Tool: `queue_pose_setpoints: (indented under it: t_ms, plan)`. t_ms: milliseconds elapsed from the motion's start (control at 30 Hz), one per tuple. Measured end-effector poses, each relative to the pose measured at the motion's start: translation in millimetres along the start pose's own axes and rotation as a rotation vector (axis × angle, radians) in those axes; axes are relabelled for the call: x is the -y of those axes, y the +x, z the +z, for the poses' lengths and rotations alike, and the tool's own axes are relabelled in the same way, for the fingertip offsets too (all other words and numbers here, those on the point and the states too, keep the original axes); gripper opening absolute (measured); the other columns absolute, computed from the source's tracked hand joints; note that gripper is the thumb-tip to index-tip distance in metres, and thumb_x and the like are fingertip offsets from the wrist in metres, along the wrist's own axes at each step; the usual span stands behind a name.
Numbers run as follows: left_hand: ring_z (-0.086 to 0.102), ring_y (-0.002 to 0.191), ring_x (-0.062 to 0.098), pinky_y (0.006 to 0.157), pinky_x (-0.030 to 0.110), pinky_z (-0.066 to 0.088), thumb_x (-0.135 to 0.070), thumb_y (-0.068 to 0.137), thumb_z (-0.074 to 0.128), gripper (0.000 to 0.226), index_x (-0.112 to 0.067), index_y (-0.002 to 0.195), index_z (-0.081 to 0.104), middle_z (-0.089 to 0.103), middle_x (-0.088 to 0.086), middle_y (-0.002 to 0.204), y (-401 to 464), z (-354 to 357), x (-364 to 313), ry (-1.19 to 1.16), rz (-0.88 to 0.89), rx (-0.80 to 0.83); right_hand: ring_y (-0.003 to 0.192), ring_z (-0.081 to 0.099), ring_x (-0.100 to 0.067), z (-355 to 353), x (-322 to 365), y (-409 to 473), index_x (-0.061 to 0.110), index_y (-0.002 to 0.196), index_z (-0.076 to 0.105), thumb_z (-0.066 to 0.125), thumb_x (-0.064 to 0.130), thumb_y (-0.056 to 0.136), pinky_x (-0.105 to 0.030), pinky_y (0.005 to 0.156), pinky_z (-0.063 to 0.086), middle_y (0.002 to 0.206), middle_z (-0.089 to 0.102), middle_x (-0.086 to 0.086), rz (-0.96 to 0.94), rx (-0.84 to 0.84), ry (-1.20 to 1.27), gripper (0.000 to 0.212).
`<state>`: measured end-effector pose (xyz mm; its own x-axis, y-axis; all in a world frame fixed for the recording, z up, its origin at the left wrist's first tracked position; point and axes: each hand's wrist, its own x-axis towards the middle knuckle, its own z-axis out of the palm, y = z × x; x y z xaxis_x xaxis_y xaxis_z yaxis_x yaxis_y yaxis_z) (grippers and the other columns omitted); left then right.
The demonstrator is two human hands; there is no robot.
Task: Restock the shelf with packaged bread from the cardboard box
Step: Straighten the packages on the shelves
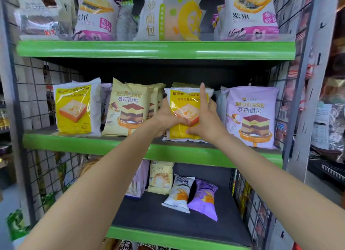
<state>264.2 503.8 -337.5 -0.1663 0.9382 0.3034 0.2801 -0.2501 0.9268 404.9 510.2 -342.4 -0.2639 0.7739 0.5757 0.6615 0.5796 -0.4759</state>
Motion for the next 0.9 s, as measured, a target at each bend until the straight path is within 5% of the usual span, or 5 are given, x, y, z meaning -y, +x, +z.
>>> queue_pose_setpoints:
  t_ms: [300,433,533,733,900]
  plan:
    - [0.057,0.113,0.024,0.092,0.043,0.052,0.014,0.062,0.077,0.096,-0.02,0.137,0.027,0.059,0.002,0.113,7,13,5,-0.089,0.075,0.025,0.132,0.033,-0.041,6,-8,6,0.039,0.148,-0.009,0.083,0.017,0.067,-0.048,0.101,0.042,0.151,0.005,-0.015,0.022,-0.024,-0.129,0.124]
    - [0.059,0.112,0.026,0.089,0.049,0.053,-0.005,0.057,0.088,0.119,-0.03,0.147,0.015,0.057,0.005,0.127,14,9,0,-0.157,-0.024,0.004,0.142,0.017,-0.038,-6,-18,13,0.04,0.148,-0.007,0.082,0.012,0.067,-0.038,0.106,0.036,0.153,-0.001,-0.017,0.012,0.083,0.045,0.123]
    - [0.058,0.116,0.027,0.094,0.048,0.051,-0.033,0.031,0.096,0.137,-0.033,0.145,0.021,0.056,0.005,0.132,24,6,5,-0.056,-0.09,0.03,0.132,0.034,-0.033,-6,-27,17,0.045,0.147,-0.005,0.082,0.01,0.065,-0.027,0.084,0.039,0.152,0.02,-0.018,0.043,0.127,0.159,0.125]
    - [0.066,0.102,0.025,0.089,0.04,0.054,-0.008,0.073,0.077,0.047,-0.018,0.115,0.06,0.069,0.008,0.111,13,-4,8,-0.085,-0.027,0.141,0.122,0.043,-0.035,7,-17,17,0.051,0.144,-0.003,0.087,0.01,0.056,-0.045,0.097,0.044,0.128,0.05,-0.019,0.027,0.129,0.241,0.132]
    - [0.065,0.105,0.024,0.093,0.047,0.052,-0.019,0.06,0.087,0.07,-0.017,0.123,0.055,0.068,0.005,0.114,17,-13,11,-0.046,0.006,0.117,0.116,0.048,-0.037,10,-10,18,0.052,0.143,-0.003,0.087,0.01,0.056,-0.036,0.091,0.046,0.123,0.05,-0.024,0.041,0.109,0.212,0.132]
